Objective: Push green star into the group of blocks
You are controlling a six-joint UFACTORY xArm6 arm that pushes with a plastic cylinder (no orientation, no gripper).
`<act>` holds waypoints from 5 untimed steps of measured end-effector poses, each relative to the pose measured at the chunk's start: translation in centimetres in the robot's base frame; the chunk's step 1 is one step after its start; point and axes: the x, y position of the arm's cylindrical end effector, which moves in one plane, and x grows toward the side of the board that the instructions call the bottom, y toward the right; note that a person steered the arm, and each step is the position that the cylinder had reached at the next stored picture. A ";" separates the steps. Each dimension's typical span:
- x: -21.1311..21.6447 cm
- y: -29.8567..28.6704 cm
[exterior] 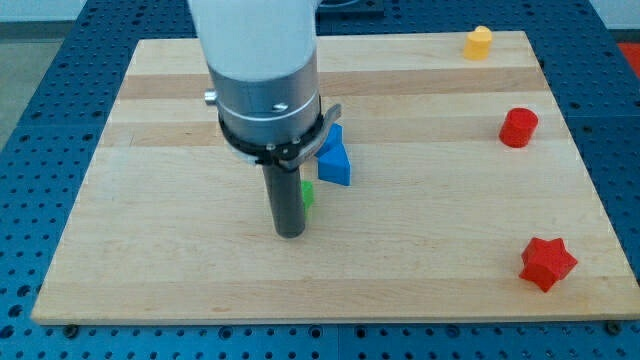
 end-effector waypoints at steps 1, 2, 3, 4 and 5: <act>-1.5 0.0; -2.0 -0.4; -1.7 -1.4; -1.5 -3.7; -3.8 -3.2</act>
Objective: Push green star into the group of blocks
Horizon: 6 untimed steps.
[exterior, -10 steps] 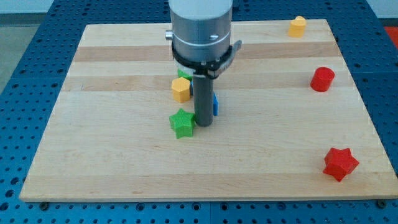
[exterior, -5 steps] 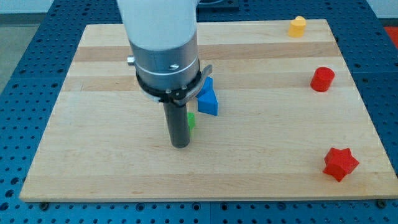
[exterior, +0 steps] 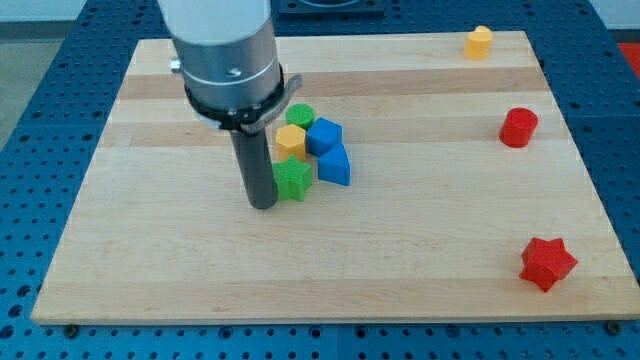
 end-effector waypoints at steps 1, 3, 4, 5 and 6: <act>-1.6 1.6; -1.5 1.1; 3.1 2.2; 4.0 9.3; 0.3 11.3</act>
